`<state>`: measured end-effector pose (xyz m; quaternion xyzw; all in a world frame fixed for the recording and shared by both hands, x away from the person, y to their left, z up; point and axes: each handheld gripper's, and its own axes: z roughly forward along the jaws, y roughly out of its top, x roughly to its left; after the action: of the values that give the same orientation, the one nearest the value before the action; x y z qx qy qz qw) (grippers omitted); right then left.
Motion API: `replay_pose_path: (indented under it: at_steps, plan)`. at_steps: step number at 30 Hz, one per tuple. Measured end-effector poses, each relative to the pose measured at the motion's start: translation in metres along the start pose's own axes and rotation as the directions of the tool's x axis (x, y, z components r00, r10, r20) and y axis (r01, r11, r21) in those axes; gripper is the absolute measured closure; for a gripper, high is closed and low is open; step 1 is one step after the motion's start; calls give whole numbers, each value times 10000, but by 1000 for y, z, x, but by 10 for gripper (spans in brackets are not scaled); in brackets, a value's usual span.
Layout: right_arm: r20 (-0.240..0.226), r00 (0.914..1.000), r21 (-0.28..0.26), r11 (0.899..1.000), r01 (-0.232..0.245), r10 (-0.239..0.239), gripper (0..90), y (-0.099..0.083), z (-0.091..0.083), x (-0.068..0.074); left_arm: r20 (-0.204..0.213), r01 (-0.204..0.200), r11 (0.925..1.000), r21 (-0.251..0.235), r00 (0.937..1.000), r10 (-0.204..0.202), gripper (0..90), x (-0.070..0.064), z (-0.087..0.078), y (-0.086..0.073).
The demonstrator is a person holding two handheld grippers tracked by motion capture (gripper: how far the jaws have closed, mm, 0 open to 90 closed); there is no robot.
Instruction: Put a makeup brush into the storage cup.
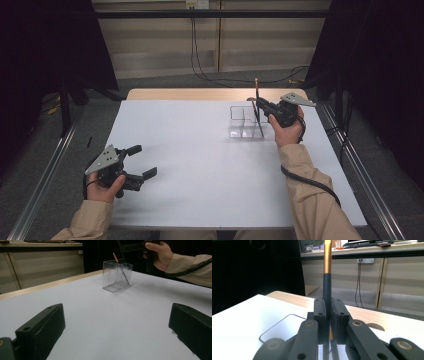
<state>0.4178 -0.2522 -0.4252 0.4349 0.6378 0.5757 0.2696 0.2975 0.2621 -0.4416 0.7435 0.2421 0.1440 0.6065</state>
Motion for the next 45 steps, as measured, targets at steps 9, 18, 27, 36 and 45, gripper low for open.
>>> replay_pose_path:
  at_steps: [9,18,27,36,45]
  plan:
    - [-85,9999,55,10000,-58,58,836,-2,-7,-1,-22,-38,10000,12,10000,38,6,-1,0,1]
    - [-84,9997,115,9997,-225,226,836,-7,-14,-4,-40,-39,10000,-21,10000,39,6,-2,1,1]
    - [-190,9992,204,9992,-346,349,835,-12,-19,-4,-86,-103,9999,4,9999,103,6,-2,0,2]
    - [-319,9981,241,9984,-520,528,580,-13,-22,-5,-86,-106,9999,18,9999,106,5,-2,0,2]
    - [-519,9967,221,9979,-610,620,359,-8,-28,-2,-63,-101,9999,15,9999,101,5,-3,1,2]
